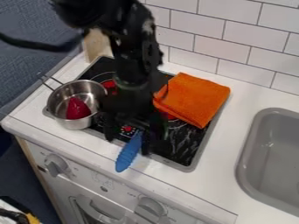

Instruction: Placed blue fork below the right burner

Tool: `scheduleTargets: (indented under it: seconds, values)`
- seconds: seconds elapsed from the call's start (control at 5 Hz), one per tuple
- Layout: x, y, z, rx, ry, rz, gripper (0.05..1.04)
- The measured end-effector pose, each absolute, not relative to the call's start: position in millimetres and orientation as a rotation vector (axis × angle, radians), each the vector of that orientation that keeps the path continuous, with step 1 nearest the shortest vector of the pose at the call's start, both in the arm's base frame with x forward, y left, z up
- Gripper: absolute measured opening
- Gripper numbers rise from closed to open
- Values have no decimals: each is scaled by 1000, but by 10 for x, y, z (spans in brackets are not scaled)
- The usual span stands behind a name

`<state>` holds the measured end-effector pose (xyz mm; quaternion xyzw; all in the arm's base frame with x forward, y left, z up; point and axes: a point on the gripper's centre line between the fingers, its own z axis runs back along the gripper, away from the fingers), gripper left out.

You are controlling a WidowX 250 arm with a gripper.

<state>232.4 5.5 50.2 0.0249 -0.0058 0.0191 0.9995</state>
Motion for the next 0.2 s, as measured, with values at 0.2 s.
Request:
scheduleTargets:
  seconds: [0.2]
  values:
    - [2356,118,726,47,-59,52,1000]
